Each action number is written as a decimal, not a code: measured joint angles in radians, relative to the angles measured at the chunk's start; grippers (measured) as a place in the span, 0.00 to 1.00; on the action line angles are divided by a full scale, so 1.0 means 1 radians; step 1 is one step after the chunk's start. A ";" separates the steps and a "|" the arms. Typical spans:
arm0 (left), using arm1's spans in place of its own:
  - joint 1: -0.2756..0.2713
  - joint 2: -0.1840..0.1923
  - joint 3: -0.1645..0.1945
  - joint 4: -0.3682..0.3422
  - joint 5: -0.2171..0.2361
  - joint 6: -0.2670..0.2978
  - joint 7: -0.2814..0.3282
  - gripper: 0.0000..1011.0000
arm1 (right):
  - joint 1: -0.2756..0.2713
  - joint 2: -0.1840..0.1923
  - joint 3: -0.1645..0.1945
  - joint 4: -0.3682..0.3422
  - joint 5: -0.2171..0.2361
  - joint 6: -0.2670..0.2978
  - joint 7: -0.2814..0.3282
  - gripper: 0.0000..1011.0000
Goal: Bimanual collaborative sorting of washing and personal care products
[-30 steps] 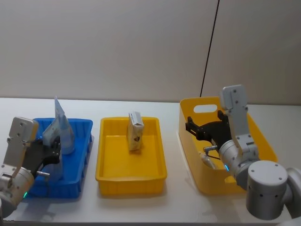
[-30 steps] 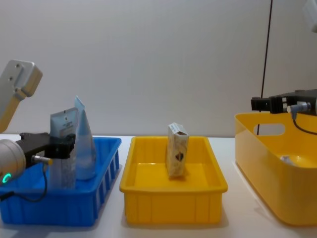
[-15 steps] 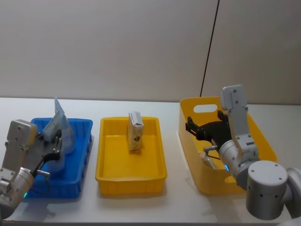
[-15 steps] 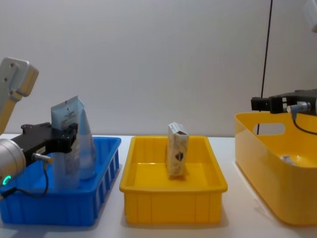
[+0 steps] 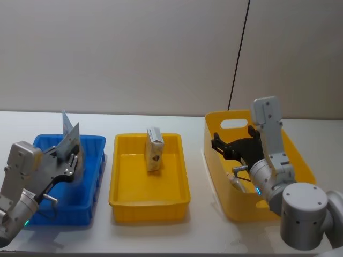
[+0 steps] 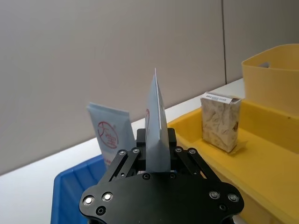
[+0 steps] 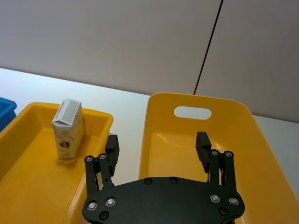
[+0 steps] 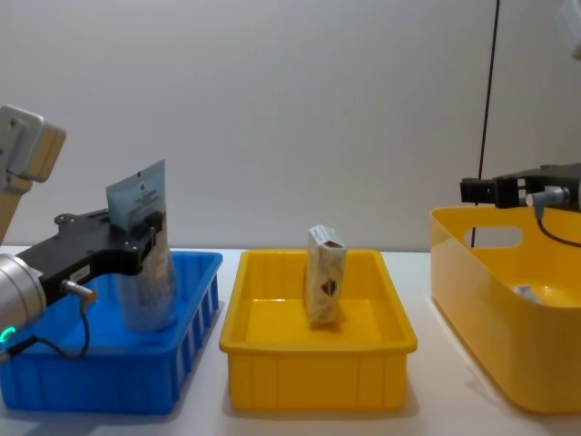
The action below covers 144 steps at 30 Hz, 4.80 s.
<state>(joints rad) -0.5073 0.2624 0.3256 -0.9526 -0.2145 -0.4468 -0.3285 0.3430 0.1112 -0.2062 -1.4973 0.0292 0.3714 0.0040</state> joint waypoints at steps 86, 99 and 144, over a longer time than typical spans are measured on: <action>-0.072 -0.015 0.028 -0.202 -0.140 0.038 -0.310 0.20 | 0.000 0.000 0.000 0.000 0.000 0.000 0.000 0.99; -0.112 -0.048 0.082 -0.175 -0.170 0.071 -0.376 0.20 | 0.000 0.000 0.000 0.000 0.000 0.000 0.000 0.99; -0.132 -0.064 0.110 -0.161 -0.184 0.088 -0.409 0.20 | 0.008 0.175 -0.128 -0.071 0.039 -0.045 0.387 0.99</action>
<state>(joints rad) -0.6398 0.1986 0.4351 -1.1135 -0.3989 -0.3591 -0.7371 0.3509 0.2865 -0.3339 -1.5681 0.0679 0.3260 0.3913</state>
